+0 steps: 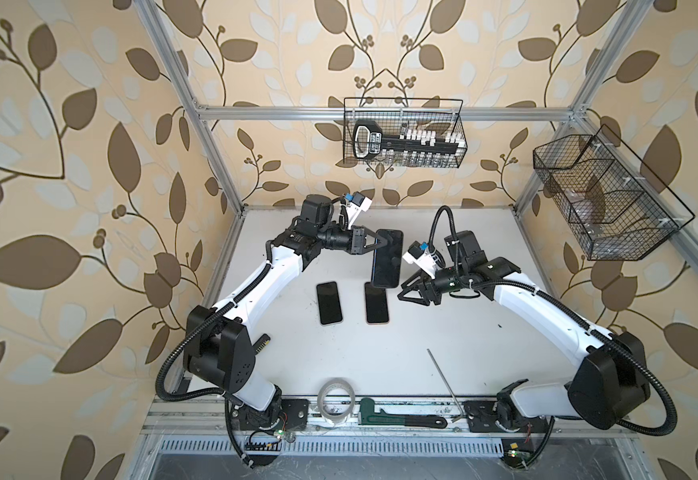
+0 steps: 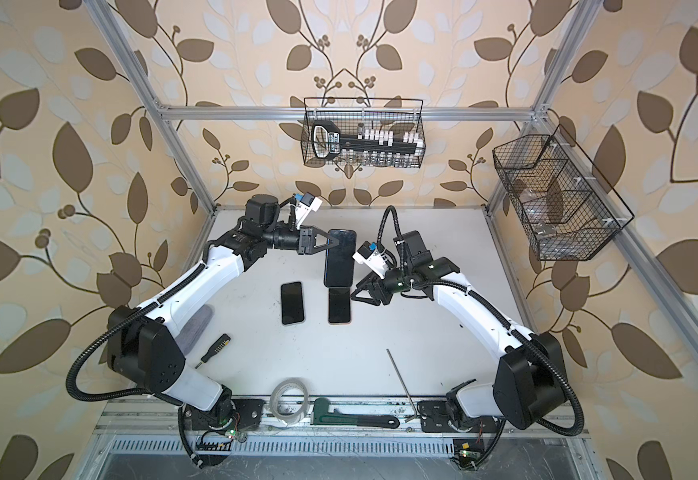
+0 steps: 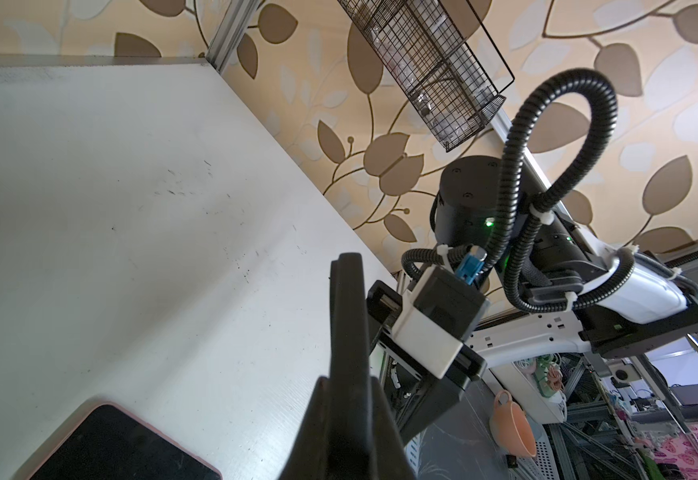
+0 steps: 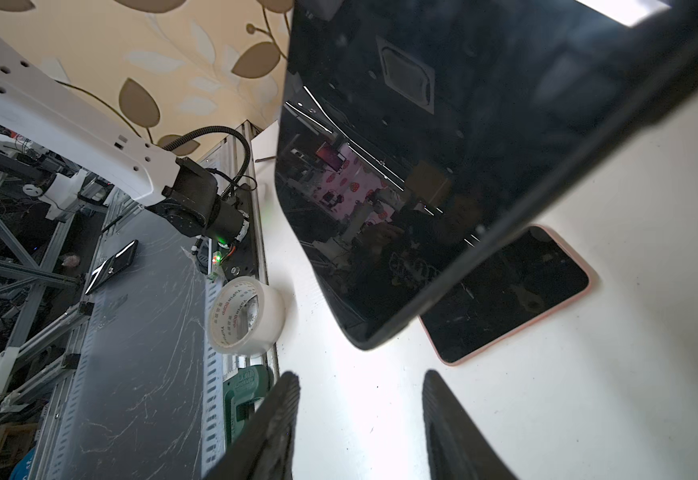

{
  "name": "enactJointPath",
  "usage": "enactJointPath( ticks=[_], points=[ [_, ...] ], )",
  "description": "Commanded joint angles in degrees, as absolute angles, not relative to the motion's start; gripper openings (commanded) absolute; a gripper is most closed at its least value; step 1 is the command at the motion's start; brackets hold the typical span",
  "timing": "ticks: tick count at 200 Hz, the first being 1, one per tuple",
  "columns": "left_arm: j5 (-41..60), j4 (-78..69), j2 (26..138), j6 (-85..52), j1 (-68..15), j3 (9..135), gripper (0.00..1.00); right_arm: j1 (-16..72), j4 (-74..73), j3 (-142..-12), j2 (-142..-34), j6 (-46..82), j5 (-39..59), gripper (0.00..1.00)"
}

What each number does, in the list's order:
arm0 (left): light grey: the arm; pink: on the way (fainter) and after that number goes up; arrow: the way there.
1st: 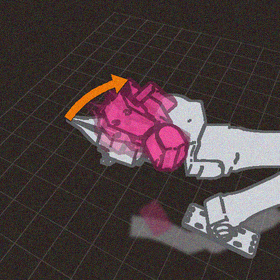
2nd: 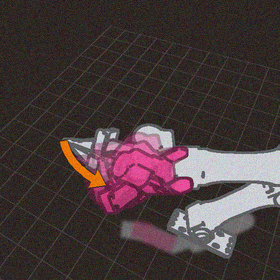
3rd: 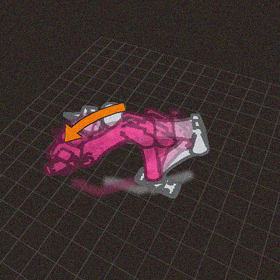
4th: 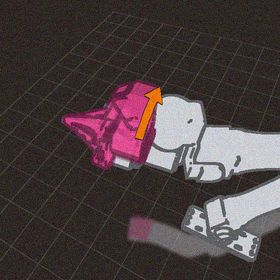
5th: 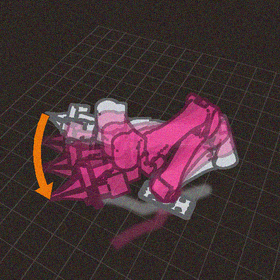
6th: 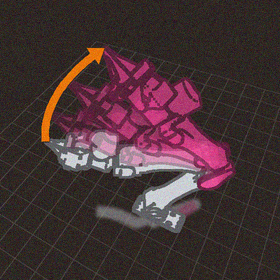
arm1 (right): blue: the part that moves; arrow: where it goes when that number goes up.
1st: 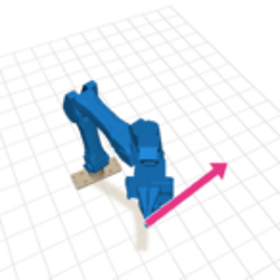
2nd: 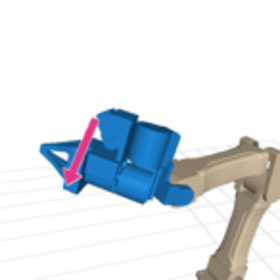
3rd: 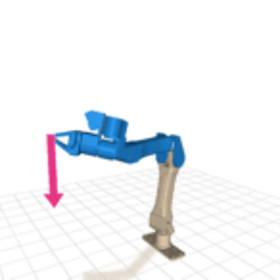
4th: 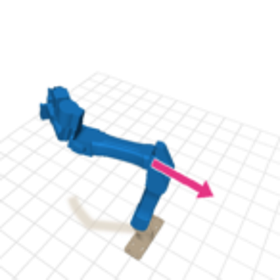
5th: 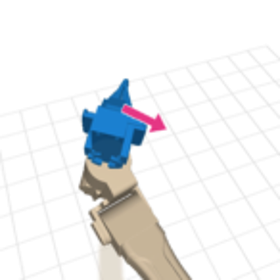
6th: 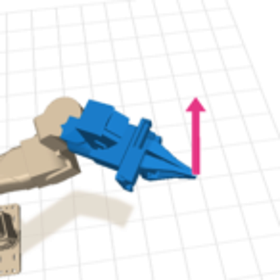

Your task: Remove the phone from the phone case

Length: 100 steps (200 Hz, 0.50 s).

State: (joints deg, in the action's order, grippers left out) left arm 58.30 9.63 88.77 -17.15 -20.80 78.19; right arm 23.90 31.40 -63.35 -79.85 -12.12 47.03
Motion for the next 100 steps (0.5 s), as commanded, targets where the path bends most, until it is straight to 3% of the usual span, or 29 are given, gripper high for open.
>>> enactJointPath(
  ticks=[1,100],
  points=[
    [62.13,4.84,85.05,-18.06,-20.92,78.29,0.0,24.25,30.92,-66.26,-81.24,-14.28,49.75,0.48],
    [62.83,5.27,84.29,-16.16,-20.92,77.69,0.0,24.03,33.89,-70.11,-84.8,-17.12,52.16,0.4]
  ],
)
